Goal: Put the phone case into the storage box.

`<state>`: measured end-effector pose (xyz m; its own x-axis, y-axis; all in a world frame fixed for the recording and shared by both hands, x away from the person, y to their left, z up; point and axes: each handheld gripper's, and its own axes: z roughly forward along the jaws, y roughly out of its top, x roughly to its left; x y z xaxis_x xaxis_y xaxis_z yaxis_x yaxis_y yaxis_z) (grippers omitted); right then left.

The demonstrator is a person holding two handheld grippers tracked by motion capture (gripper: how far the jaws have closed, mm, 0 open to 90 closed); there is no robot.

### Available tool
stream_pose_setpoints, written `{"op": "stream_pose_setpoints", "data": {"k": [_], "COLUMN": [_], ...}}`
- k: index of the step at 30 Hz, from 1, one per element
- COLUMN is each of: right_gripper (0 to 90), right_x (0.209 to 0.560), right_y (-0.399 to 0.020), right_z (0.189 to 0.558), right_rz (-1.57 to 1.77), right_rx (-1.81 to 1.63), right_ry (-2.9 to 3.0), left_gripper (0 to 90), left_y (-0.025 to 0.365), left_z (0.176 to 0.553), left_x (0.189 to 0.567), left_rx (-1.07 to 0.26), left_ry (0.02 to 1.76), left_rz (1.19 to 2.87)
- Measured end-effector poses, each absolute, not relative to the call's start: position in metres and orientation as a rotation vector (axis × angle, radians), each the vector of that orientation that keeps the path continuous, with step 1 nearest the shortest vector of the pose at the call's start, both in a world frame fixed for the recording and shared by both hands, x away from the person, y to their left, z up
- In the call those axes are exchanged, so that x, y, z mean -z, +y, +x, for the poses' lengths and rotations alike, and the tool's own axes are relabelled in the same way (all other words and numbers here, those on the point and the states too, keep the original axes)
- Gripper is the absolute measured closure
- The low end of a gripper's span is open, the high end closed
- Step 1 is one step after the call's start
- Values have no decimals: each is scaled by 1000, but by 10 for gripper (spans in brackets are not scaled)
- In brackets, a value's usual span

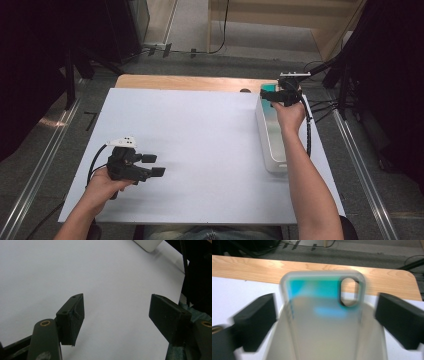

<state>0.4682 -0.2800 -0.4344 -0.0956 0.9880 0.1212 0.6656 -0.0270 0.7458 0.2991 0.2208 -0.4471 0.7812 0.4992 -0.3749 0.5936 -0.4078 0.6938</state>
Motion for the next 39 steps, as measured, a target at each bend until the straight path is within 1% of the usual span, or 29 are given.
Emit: {"op": "stream_pose_setpoints", "data": {"k": [16,39], "right_gripper": [0,1], "right_x": [427,404], "right_y": [-288,-272], "right_z": [466,446], "right_rz": [1775,1755], "right_rx": [-953,-956], "right_ry": [1807,1989], "left_gripper": [283,283], "left_y": [221,221], "left_z": [299,301], "left_x": [447,448], "left_rx": [138,141], "left_ry": [815,821], "left_rz": [2091,2102]}}
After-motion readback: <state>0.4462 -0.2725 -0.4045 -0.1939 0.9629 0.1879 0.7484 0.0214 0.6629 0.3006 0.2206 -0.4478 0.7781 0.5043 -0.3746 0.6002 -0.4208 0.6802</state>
